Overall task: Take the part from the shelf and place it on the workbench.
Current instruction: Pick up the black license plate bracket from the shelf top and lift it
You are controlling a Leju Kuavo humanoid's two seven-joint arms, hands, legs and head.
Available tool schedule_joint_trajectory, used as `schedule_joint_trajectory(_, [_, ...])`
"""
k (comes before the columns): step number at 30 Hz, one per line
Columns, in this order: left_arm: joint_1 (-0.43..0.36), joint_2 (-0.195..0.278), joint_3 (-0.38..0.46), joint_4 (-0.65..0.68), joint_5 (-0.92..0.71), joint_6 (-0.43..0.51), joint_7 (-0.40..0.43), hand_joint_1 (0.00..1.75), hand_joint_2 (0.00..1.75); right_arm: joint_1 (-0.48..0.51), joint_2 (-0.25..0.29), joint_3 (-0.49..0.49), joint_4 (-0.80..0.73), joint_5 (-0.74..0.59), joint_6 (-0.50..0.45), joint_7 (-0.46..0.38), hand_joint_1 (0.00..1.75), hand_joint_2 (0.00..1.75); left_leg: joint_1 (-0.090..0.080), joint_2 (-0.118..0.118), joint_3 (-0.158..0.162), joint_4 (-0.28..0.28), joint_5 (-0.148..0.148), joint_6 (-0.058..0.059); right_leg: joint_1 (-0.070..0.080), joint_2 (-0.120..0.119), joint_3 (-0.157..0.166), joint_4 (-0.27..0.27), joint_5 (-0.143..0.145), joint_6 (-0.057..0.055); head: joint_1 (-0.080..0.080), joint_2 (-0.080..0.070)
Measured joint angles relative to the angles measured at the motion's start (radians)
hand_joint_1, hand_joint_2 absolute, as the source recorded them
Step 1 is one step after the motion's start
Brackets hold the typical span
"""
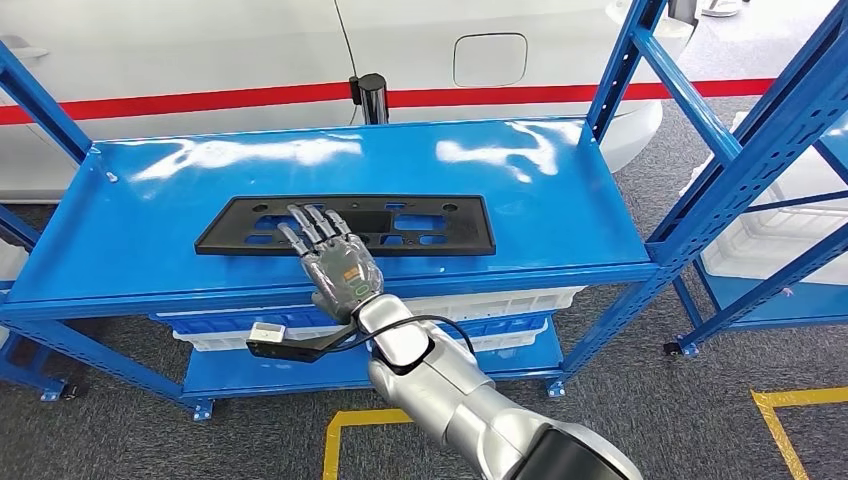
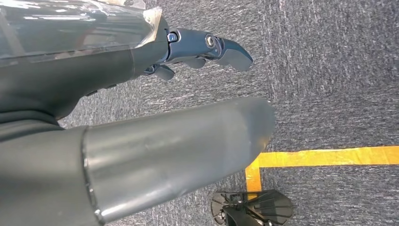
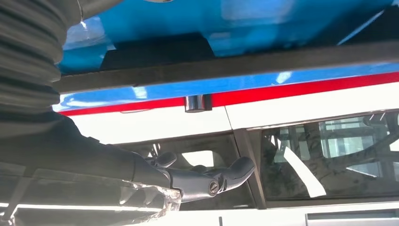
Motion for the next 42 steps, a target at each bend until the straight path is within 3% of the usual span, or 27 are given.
schedule_joint_trajectory(9, [-0.001, -0.002, 0.001, 0.000, -0.004, 0.004, -0.009, 0.00, 0.00, -0.099, 0.000, 0.114, 0.091, -0.161, 0.021, 0.083, 0.00, 1.75, 0.000, 0.000, 0.000, 0.000, 0.000, 0.000, 0.000, 0.000, 0.000, 0.000, 0.000, 0.000, 0.000, 0.000])
schedule_joint_trajectory(13, [-0.001, -0.002, 0.008, -0.001, 0.002, 0.001, -0.082, 0.00, 0.00, -0.146, -0.001, 0.140, 0.158, -0.187, 0.036, 0.129, 0.00, 1.75, 0.000, 0.000, 0.000, 0.000, 0.000, 0.000, 0.000, 0.000, 0.000, 0.000, 0.000, 0.000, 0.000, 0.000])
schedule_joint_trajectory(18, [-0.011, -0.004, 0.023, -0.003, 0.003, 0.006, -0.244, 0.00, 0.00, -0.184, -0.003, 0.147, 0.255, -0.183, 0.050, 0.163, 0.00, 1.75, 0.000, 0.000, 0.000, 0.001, 0.000, 0.000, 0.000, 0.000, 0.000, 0.000, 0.000, 0.000, 0.000, 0.000])
schedule_joint_trajectory(27, [-0.077, -0.019, 0.039, -0.025, 0.002, 0.029, -0.336, 0.00, 0.00, -0.218, -0.004, 0.139, 0.325, -0.153, 0.078, 0.191, 0.03, 1.75, 0.000, 0.000, 0.003, 0.001, 0.000, 0.000, 0.000, 0.000, 0.002, 0.000, 0.000, 0.000, 0.000, 0.000])
schedule_joint_trajectory(28, [-0.083, -0.021, 0.043, -0.028, 0.002, 0.033, -0.347, 0.00, 0.00, -0.220, -0.004, 0.133, 0.329, -0.151, 0.078, 0.190, 0.18, 1.75, 0.000, 0.000, 0.003, 0.001, 0.000, 0.000, 0.000, 0.000, 0.003, 0.000, 0.000, 0.000, 0.000, 0.000])
schedule_joint_trajectory(31, [-0.096, -0.024, 0.049, -0.033, -0.010, 0.039, -0.350, 0.00, 0.00, -0.219, -0.004, 0.113, 0.335, -0.143, 0.065, 0.170, 1.29, 1.75, 0.000, 0.000, 0.004, 0.001, 0.000, 0.000, 0.000, 0.000, 0.003, 0.000, 0.000, 0.000, 0.000, 0.000])
schedule_joint_trajectory(32, [-0.099, -0.025, 0.049, -0.033, -0.017, 0.042, -0.342, 0.00, 0.00, -0.217, -0.004, 0.105, 0.337, -0.138, 0.058, 0.161, 1.53, 1.75, 0.000, 0.000, 0.004, 0.001, 0.000, 0.000, 0.000, 0.000, 0.003, 0.000, 0.000, 0.000, 0.000, 0.000])
schedule_joint_trajectory(36, [-0.100, -0.027, 0.053, -0.033, -0.037, 0.051, -0.306, 0.00, 0.00, -0.205, -0.004, 0.072, 0.343, -0.122, 0.042, 0.133, 1.74, 1.75, 0.000, 0.000, 0.003, 0.001, 0.000, 0.000, 0.000, 0.000, 0.003, 0.000, 0.000, 0.000, 0.000, 0.000])
schedule_joint_trajectory(42, [-0.084, -0.027, 0.076, -0.030, -0.041, 0.055, -0.201, 0.00, 0.00, -0.194, -0.004, 0.034, 0.341, -0.122, 0.013, 0.092, 1.75, 1.75, 0.000, 0.000, 0.002, 0.001, 0.000, 0.000, 0.000, 0.000, 0.002, 0.000, 0.000, 0.000, 0.000, 0.000])
